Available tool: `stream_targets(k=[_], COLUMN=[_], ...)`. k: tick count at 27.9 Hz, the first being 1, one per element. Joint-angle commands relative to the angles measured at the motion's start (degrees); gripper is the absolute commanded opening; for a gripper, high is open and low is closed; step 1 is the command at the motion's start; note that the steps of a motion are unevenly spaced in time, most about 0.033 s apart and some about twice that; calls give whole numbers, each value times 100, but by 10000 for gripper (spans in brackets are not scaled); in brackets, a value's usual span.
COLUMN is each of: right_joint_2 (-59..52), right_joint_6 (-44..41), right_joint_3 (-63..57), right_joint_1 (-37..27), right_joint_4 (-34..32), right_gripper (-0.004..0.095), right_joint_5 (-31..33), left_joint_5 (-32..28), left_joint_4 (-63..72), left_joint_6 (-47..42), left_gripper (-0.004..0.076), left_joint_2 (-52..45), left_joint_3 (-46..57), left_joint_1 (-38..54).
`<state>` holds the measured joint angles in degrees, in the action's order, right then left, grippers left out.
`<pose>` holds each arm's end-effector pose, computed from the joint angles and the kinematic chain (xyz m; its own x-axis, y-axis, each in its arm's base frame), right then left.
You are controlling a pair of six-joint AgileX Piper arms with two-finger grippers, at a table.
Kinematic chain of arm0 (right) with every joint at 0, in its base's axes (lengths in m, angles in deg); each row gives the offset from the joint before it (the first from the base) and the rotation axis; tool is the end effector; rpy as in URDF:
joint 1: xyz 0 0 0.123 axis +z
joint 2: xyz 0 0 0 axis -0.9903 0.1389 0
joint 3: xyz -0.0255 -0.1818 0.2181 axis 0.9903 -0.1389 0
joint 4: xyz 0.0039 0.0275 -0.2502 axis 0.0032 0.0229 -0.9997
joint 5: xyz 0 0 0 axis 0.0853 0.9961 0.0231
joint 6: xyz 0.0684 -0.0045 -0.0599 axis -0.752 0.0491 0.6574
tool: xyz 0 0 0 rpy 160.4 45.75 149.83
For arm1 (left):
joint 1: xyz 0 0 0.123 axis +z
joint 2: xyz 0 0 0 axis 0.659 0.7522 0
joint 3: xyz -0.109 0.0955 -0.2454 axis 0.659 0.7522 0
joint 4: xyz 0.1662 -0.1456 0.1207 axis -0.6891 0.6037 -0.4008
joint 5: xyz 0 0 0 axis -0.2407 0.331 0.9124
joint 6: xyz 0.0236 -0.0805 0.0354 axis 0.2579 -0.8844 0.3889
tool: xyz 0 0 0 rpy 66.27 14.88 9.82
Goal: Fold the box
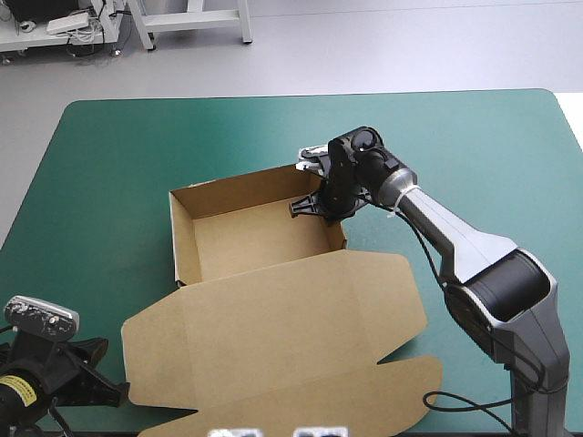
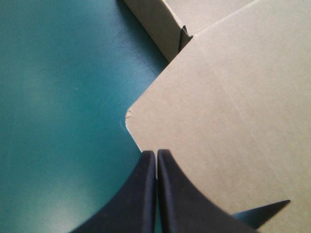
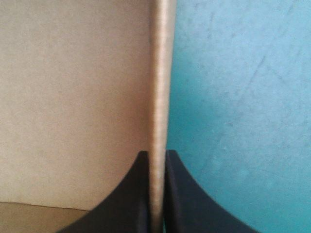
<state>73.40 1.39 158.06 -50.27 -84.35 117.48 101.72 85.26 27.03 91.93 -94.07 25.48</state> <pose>0.3682 0.2322 0.2788 -0.9275 -0.2524 -0.2758 -0.2937 0.9484 0.1198 0.0373 -0.0112 0.3393 -0.6798 0.2415 -0.6925 0.3092 0.9506 0.0280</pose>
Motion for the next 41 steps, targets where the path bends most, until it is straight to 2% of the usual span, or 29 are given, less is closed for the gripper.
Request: stream_targets(k=[1, 5, 11, 18, 23, 29, 35, 38, 41], right_joint_2=[-456, -620, -1072, -1506, -1778, -1817, -1804, -1636, -1286], right_joint_6=[-73, -117, -112, 11, 259, 509, 832, 1125, 1743], right_joint_3=[415, 702, 735, 666, -55, -1268, -1868, -1906, -1906], right_joint_1=[-176, -449, -1140, -2373, -3289, -4385, -5414, -5756, -5709], right_joint_4=[-100, -464, -702, -687, -687, -1000, -644, -762, -1147], right_gripper=[-18, -17, -18, -17, -17, -17, -17, -18, 10], right_joint_5=[-48, 279, 290, 290, 290, 188, -552, -671, -490], left_joint_5=[130, 141, 109, 87, -48, -177, -203, -203, -203], left_joint_4=[33, 33, 43, 43, 43, 43, 54, 54, 54], left_joint_6=[-117, -117, -117, -117, -117, -117, -193, -193, -202], left_gripper=[-8, -9, -8, -8, -8, -9, -9, -8, -8], left_joint_2=[-15, -51, -51, -51, -51, -51, -51, -51, -51], left_joint_3=[-130, -117, 74, 224, 224, 224, 224, 224, 224], left_joint_1=[-19, -19, -19, -19, -19, -19, -19, -19, -19])
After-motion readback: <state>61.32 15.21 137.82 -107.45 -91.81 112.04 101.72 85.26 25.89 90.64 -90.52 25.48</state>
